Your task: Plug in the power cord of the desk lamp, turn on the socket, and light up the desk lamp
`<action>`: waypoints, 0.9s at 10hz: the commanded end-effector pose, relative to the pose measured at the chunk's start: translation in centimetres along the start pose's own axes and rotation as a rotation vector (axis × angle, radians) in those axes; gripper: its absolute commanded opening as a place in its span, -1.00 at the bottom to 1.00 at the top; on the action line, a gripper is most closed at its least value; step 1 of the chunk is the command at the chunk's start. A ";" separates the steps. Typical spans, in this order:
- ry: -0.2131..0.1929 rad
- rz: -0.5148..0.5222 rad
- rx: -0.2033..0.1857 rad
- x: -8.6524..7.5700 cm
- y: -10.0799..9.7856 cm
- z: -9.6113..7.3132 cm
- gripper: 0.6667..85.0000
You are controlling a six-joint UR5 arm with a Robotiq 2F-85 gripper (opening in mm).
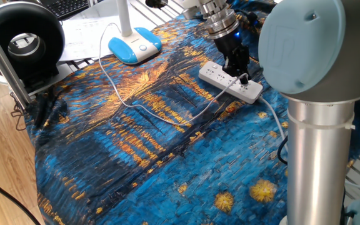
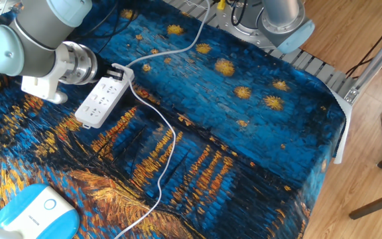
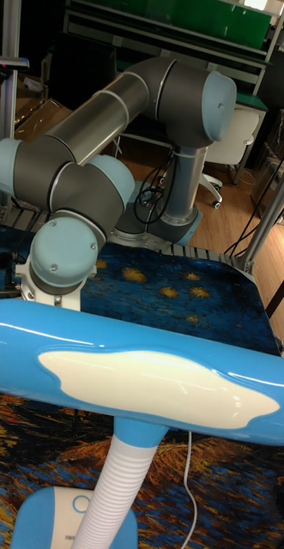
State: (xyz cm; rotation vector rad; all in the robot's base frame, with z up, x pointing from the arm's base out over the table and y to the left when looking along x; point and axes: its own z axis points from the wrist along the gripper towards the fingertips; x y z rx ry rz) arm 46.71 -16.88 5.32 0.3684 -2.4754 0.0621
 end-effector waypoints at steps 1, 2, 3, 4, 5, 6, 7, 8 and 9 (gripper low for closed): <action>0.000 -0.003 -0.018 0.5 0.3 -0.3 -0.98; 0.001 -0.006 -0.019 0.7 0.3 -0.3 -0.98; 0.002 -0.004 -0.016 0.8 0.2 -0.3 -0.98; 0.001 -0.004 -0.019 0.8 0.2 -0.3 -0.98; -0.001 -0.002 -0.019 0.7 0.2 -0.1 -0.98; -0.004 -0.007 -0.025 0.5 0.2 0.3 -0.98; -0.007 -0.008 -0.032 0.5 0.3 0.5 -0.98; -0.008 -0.006 -0.027 0.4 0.2 0.5 -0.98; -0.010 -0.009 -0.031 0.4 0.2 0.6 -0.98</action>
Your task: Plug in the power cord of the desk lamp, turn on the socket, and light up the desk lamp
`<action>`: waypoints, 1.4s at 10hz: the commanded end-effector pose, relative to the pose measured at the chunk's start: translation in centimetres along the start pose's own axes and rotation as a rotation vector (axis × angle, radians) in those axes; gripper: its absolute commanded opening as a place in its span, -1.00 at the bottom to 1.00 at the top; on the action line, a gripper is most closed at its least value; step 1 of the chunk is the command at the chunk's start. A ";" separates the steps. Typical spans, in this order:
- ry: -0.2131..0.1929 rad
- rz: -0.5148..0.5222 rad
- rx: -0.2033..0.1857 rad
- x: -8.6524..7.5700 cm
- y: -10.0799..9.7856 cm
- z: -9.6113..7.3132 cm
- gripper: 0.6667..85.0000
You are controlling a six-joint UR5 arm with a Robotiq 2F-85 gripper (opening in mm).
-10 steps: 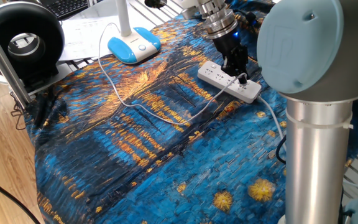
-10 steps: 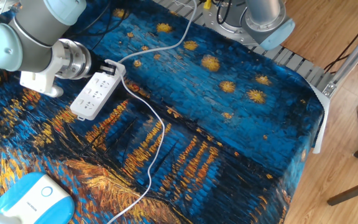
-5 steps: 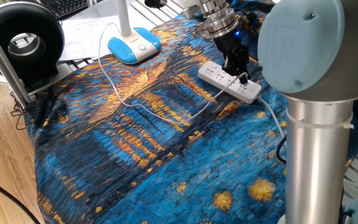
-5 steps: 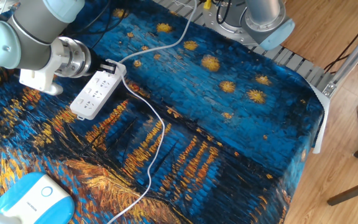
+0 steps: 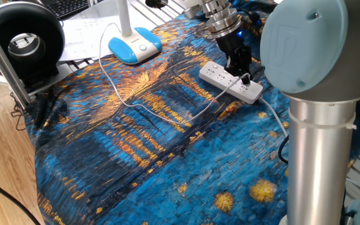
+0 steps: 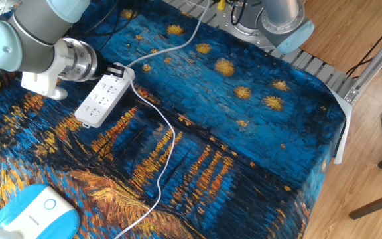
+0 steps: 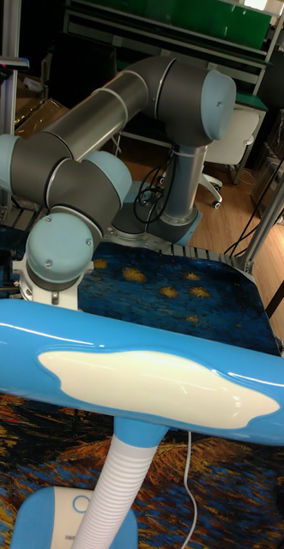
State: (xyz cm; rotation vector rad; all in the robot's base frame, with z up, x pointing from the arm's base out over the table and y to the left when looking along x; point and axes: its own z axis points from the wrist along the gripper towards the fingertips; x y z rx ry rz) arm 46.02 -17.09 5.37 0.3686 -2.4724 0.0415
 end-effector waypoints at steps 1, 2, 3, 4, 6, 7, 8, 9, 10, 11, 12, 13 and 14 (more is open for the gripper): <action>-0.012 -0.005 -0.019 -0.3 0.3 0.3 -0.98; -0.015 -0.005 -0.018 -0.3 0.2 0.4 -0.98; -0.014 -0.006 -0.017 -0.4 0.3 0.3 -0.98; -0.015 0.000 -0.018 -0.5 0.5 0.1 -0.98; -0.017 0.002 -0.035 -0.5 1.0 -0.2 -0.98; -0.018 0.001 -0.036 -0.1 1.0 -0.3 -0.98; -0.019 -0.001 -0.044 0.0 1.1 -0.3 -0.98; -0.018 0.000 -0.046 0.0 1.2 -0.3 -0.98; -0.018 0.004 -0.049 -0.1 1.4 -0.3 -0.98; -0.023 0.010 -0.052 -0.3 1.5 -0.3 -0.98; -0.022 0.011 -0.045 -0.2 1.3 -0.3 -0.98; -0.023 0.012 -0.038 -0.1 1.1 -0.4 -0.98; -0.027 0.015 -0.030 -0.1 0.9 -0.6 -0.98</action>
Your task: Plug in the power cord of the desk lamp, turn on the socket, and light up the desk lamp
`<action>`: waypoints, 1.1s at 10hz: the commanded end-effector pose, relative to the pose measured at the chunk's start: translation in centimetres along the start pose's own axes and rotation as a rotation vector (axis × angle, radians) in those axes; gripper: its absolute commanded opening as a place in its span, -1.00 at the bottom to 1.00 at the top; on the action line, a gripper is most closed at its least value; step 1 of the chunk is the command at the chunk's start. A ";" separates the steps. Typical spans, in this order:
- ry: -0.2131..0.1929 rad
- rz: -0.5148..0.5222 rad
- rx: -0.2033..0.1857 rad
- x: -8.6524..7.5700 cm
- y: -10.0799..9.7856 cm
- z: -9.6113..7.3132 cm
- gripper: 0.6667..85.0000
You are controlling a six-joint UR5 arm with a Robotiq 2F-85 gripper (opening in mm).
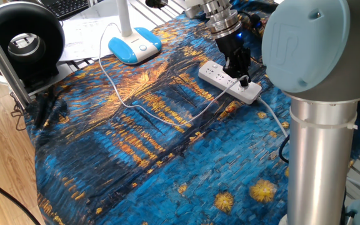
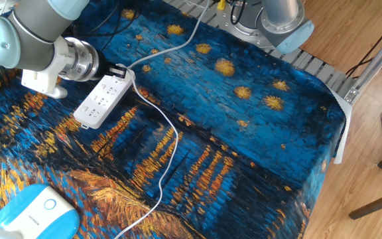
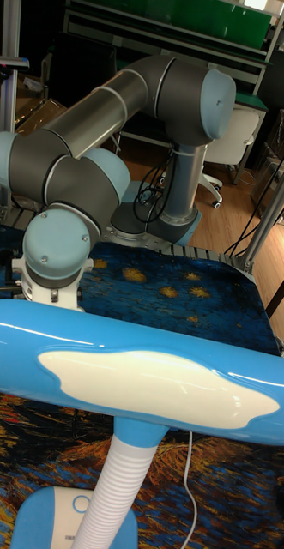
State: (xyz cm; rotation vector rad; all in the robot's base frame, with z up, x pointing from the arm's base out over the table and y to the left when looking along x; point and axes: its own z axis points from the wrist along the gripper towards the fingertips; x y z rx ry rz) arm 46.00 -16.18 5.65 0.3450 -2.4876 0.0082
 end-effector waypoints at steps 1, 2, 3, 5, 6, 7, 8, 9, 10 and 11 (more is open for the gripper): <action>-0.013 0.012 0.012 -0.1 -0.2 -0.7 -0.98; -0.017 0.018 0.020 -0.1 -0.3 -1.1 -0.98; -0.027 0.029 0.021 -0.2 -0.3 -1.5 -0.98; -0.061 0.046 0.015 -0.8 -0.2 -1.8 -0.98; -0.058 0.052 0.029 -0.9 -0.6 -1.7 -0.98; -0.042 0.045 0.015 -0.9 -0.5 -1.1 -0.98; -0.028 0.038 -0.004 -0.8 -0.2 -0.7 -0.98; -0.015 0.033 -0.013 -0.5 -0.2 -0.3 -0.98; -0.009 0.037 -0.026 -0.3 0.1 -0.1 -0.98; -0.006 0.042 -0.009 -0.3 -0.4 0.3 -0.98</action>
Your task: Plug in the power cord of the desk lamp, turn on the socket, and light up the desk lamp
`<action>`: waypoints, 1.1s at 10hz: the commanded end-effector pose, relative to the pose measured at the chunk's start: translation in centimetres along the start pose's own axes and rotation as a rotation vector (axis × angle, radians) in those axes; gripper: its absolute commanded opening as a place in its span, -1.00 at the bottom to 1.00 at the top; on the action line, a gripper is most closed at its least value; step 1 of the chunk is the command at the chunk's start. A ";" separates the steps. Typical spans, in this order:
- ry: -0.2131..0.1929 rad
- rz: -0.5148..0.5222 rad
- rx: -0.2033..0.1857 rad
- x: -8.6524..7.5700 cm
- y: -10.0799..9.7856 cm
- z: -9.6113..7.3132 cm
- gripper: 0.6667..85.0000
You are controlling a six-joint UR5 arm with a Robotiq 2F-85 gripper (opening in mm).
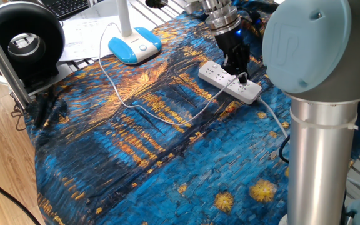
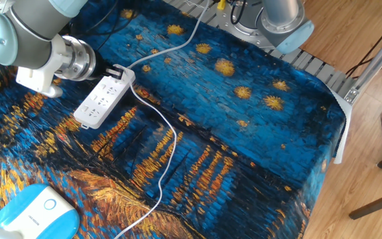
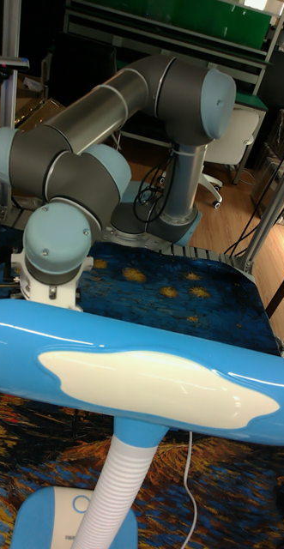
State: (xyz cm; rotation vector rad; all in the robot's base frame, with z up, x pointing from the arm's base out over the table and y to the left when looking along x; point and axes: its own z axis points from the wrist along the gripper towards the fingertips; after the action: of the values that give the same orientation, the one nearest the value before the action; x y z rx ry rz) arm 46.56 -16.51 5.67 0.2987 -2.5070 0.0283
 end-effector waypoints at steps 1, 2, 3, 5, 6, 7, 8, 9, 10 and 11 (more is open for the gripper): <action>0.003 0.011 -0.023 -0.2 0.2 0.8 -0.98; -0.003 0.021 -0.027 -0.4 0.2 0.8 -0.98; -0.003 0.025 -0.037 -0.5 0.5 0.8 -0.98; -0.002 0.020 -0.036 -0.5 0.4 1.0 -0.98; -0.004 0.023 -0.047 -0.5 0.6 1.0 -0.98; -0.008 0.024 -0.051 -0.7 0.7 1.1 -0.98; -0.015 0.021 -0.047 -1.1 0.5 1.3 -0.98; -0.023 0.016 -0.039 -1.6 0.2 1.5 -0.98; -0.029 0.014 -0.038 -1.9 0.1 1.6 -0.98; -0.031 0.014 -0.041 -2.2 0.2 1.7 -0.98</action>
State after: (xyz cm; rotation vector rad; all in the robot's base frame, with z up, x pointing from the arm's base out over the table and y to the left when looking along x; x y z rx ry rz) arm 46.74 -16.30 3.73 0.2655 -2.5209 -0.0030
